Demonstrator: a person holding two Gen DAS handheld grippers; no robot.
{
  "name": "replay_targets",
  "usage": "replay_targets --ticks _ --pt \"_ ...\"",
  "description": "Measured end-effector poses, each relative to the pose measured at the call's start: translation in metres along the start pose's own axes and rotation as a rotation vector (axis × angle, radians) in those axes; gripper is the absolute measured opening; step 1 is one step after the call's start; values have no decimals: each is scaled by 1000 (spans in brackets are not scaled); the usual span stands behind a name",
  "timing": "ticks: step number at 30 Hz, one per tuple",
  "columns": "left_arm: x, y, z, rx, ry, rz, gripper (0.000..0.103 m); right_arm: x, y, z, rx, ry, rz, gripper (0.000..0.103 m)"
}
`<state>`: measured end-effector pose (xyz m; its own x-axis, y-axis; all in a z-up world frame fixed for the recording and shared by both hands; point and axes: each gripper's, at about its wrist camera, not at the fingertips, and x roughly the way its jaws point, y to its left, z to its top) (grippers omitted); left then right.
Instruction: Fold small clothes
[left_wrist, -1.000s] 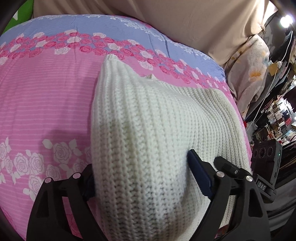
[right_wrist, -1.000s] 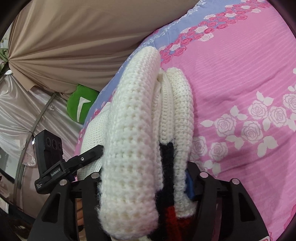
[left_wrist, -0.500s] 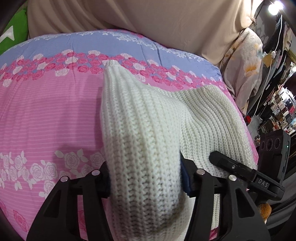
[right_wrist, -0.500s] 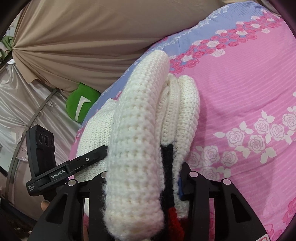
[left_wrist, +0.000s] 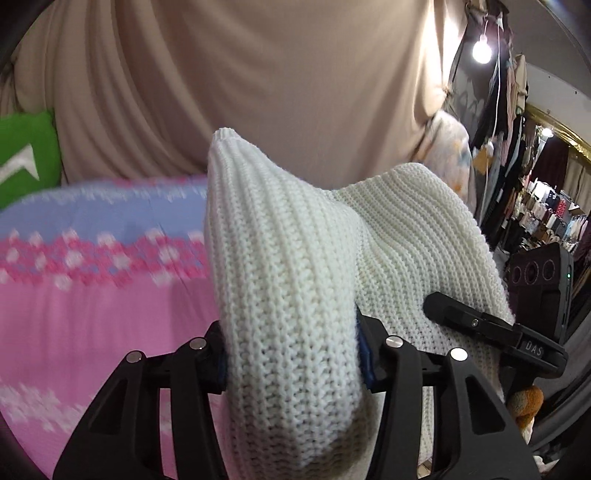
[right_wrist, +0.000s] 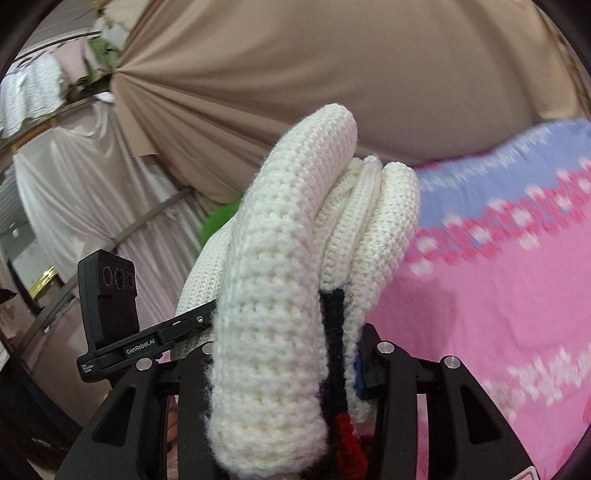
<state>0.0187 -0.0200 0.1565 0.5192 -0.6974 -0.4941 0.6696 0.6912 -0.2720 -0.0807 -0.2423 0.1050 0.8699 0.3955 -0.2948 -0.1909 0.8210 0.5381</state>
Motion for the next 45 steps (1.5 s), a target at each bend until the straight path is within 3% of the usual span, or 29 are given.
replay_targets --ticks 3,4,6,8,9,10,12,17,18,19,20,23,25,28,29,31,35,38,42,45 --pt "5 34 23 -20 -4 75 54 55 -9 22 20 48 21 48" --pt "21 54 28 -43 25 110 57 79 -21 25 51 76 17 55" --pt "57 94 27 -88 91 147 62 137 -57 21 137 158 -13 58" --pt "97 143 11 -148 162 256 62 185 -98 7 198 240 -161 58" --pt "107 163 0 -186 198 316 56 194 -109 1 224 268 -225 58" --pt "107 182 -14 -234 230 317 54 194 -117 -5 258 274 -215 58" --pt "87 198 -26 -288 193 248 56 182 -114 -10 274 242 -125 58" --pt "42 181 -28 -236 75 263 64 185 -87 2 150 240 -136 61" --pt "42 175 -27 -225 76 248 64 193 -84 1 119 257 -154 55" --pt "45 167 -26 -215 81 238 64 201 -79 0 68 276 -195 24" --pt "50 160 -25 -204 90 229 64 208 -72 1 11 294 -245 20" --pt "56 140 -32 -130 92 284 64 187 -48 11 -35 182 -164 20" --pt "64 136 -39 -90 103 350 64 180 -45 15 -68 135 -187 20" --pt "90 148 -55 -111 177 416 65 213 -83 -1 -42 257 -349 20" --pt "96 154 -61 -126 195 413 65 221 -96 -10 -31 285 -367 23" --pt "101 161 -72 -161 210 401 66 209 -97 -12 7 241 -326 24" --pt "85 154 -79 -170 187 422 66 162 -59 -12 -26 134 -331 29" --pt "63 137 -86 -142 138 468 65 131 -26 -34 -118 112 -365 29" --pt "51 109 -109 -92 99 539 96 117 -25 -83 -95 165 -440 39" --pt "54 97 -128 -86 85 560 96 121 -31 -111 -91 205 -503 44"
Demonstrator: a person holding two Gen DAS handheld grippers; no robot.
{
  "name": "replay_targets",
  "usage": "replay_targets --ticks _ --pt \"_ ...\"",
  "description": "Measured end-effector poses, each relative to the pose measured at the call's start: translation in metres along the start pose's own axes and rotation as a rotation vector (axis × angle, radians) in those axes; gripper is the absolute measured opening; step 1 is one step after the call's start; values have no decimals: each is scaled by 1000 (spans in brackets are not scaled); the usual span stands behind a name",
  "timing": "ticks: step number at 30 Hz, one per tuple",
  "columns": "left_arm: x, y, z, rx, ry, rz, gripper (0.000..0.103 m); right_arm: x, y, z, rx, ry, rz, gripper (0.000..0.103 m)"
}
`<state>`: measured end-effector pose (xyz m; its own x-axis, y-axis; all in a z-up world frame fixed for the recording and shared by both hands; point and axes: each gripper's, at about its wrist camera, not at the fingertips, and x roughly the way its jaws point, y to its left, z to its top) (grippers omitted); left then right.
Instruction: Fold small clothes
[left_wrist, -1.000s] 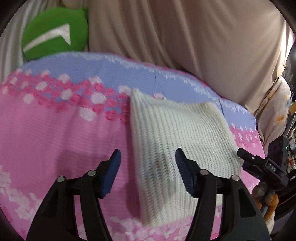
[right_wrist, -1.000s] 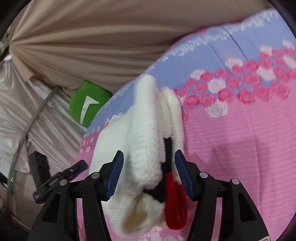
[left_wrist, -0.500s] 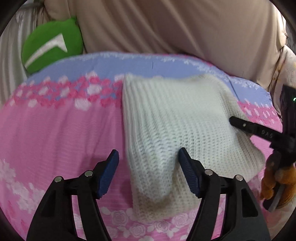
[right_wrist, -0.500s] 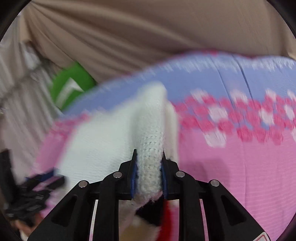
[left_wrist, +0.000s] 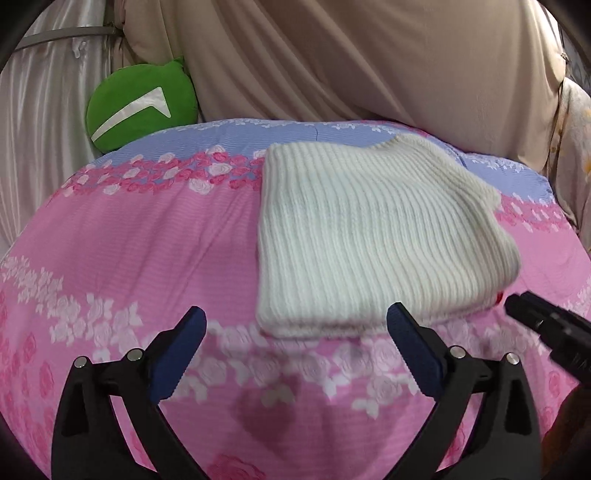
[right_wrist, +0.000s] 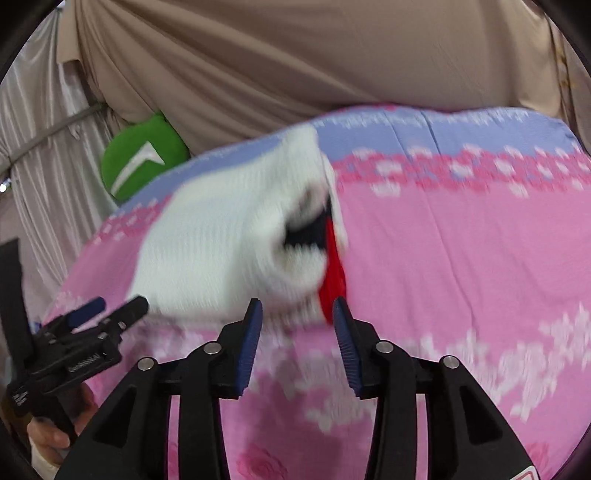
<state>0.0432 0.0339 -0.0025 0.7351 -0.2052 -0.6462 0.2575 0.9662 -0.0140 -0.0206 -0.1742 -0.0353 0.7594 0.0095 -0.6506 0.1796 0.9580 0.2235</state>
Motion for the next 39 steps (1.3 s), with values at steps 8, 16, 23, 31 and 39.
replay_targets --ticks 8,16,23,31,39 --pt "7 -10 -11 -17 13 80 96 -4 15 -21 -72 -38 -89 69" --pt "2 -12 -14 -36 -7 111 96 -4 18 -22 -81 -40 -125 79" --pt "1 -14 -14 -22 -11 139 96 -3 23 -23 -106 -38 -168 82" --pt "0 -21 -15 0 -14 152 96 -3 23 -22 -104 -41 -184 85" --pt "0 -24 -16 6 -13 158 96 -2 23 -22 -105 -38 -197 85"
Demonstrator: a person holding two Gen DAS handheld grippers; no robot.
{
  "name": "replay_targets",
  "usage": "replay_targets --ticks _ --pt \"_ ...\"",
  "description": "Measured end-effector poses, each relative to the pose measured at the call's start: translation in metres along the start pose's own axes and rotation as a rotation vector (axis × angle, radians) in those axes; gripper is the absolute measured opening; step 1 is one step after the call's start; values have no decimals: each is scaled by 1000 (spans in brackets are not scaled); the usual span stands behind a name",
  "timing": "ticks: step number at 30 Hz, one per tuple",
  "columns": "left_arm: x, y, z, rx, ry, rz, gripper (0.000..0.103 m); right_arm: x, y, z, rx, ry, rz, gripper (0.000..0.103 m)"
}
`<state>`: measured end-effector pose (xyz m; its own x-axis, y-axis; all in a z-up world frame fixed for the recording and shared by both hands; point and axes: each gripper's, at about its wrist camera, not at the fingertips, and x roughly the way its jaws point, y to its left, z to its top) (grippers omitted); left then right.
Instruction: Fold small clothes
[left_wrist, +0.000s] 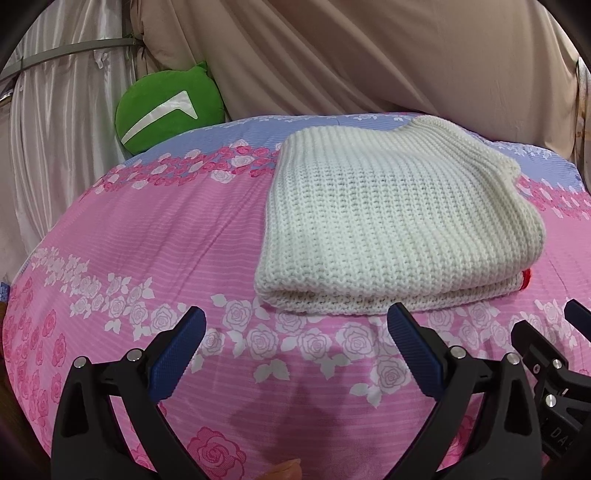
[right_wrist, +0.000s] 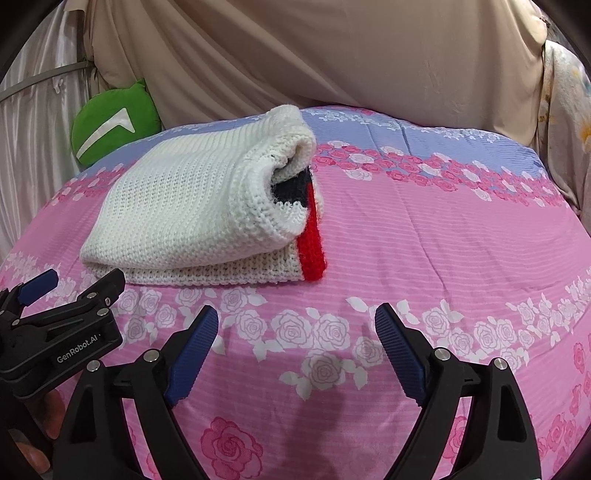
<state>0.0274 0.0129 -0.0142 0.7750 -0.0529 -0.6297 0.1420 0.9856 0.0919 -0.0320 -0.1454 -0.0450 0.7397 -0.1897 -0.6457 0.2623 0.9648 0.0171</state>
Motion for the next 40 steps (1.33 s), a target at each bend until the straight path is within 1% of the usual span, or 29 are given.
replay_targets --ticks 6,11,20,26,29,32,35,40 --pt "0 0 0 2 1 -7 96 -1 -1 0 5 -4 -5 85" --pt "1 -3 1 27 9 -16 96 -1 -3 0 9 -8 -3 85" --pt "3 -8 0 48 25 -7 96 -1 -6 1 9 -8 8 85" --pt "1 -11 0 61 19 -24 96 -2 -4 1 9 -6 10 85" --pt "-2 -11 -1 53 5 -32 96 -2 -4 1 10 -7 9 85" --pt "-1 -7 -1 32 11 -34 97 -2 -5 1 10 -6 10 85" --pt "-1 -4 -1 10 7 -18 97 -1 -5 1 9 -7 10 85" --pt "0 -4 0 14 7 -14 97 -2 -4 1 11 -8 11 85"
